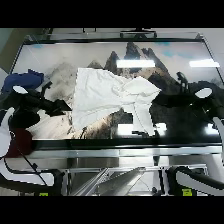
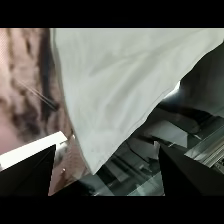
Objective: Fold the shirts.
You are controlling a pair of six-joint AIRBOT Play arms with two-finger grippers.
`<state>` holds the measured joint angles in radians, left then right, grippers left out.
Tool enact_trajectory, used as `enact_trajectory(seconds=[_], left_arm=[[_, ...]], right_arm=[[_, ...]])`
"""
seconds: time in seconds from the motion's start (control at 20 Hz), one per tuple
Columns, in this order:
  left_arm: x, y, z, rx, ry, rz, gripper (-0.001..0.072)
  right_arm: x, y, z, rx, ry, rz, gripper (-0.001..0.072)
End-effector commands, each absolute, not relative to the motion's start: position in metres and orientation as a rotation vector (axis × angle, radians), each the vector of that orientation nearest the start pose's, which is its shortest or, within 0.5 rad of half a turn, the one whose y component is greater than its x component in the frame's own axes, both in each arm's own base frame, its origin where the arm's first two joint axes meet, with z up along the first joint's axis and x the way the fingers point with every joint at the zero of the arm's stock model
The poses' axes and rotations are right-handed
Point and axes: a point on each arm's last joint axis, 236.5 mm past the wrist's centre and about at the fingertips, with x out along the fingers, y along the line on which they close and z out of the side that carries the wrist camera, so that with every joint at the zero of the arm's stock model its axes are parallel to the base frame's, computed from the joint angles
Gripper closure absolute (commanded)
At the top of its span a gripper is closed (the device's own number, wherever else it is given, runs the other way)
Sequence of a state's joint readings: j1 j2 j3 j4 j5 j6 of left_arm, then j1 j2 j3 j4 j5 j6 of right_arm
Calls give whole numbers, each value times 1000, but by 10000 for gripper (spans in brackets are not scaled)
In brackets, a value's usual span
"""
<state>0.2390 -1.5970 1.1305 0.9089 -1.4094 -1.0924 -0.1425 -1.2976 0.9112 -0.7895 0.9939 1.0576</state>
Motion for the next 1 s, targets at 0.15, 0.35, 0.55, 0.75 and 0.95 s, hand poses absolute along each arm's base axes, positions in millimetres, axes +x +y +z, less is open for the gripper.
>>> enact_trajectory(seconds=[0.15, 0.35, 0.55, 0.75, 0.95], left_arm=[[293, -100, -105, -514, 1667, -562, -1], [291, -122, -122, -433, 1649, -561, 19], [321, -133, -102, -364, 1566, -599, 707], [349, -139, -74, -322, 1496, -640, 708], [359, -139, -61, -305, 1469, -656, 707]], right_arm=[[375, 120, -45, 389, 1163, 465, 53], [380, 121, -53, 413, 1164, 452, 54], [384, 130, -62, 406, 1181, 463, 63], [411, 150, -54, 346, 1117, 483, 69], [427, 160, -63, 343, 1172, 479, 139]])
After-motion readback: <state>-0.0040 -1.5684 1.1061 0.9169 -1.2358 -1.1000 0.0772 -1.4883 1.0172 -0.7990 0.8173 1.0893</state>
